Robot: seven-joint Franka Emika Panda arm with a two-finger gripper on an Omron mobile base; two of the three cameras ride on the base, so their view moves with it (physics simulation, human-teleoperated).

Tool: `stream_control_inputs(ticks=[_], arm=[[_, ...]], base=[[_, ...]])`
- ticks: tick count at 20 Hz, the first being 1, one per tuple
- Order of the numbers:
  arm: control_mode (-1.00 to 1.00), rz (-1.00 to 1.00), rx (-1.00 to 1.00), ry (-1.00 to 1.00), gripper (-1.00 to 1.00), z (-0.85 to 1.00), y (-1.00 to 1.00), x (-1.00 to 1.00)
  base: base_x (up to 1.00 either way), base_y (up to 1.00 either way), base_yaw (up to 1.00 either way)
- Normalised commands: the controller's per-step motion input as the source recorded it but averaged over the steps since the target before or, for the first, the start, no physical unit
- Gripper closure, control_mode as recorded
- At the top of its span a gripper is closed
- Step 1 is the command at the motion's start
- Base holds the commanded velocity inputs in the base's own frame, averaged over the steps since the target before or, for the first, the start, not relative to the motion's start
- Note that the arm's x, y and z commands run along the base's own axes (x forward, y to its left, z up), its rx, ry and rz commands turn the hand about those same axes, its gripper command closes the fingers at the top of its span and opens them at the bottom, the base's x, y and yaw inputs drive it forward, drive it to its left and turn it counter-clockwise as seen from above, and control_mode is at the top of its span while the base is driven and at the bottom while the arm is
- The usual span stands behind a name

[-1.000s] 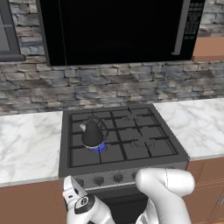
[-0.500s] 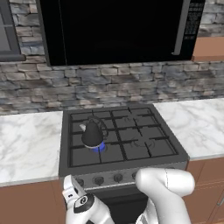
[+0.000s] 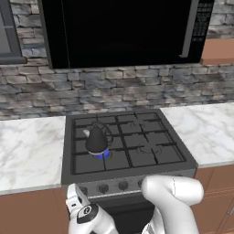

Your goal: The kettle is done boiling. Turn off the stove, then wait for 300 timesteps before moving the kettle to the dining table.

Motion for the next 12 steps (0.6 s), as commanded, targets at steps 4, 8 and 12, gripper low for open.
stream_control_inputs(ticks=[4,8,12], arm=[[-1.00,-0.19,0.49,-0.04,1.00,-0.62,0.30,-0.50],[-1.00,-0.22,0.55,0.00,1.00,-0.29,0.33,-0.39],[-1.00,-0.23,0.55,0.02,1.00,-0.04,0.35,-0.23]], base=[[0.00,0.00,0.00],[0.00,0.00,0.00],[0.00,0.00,0.00]])
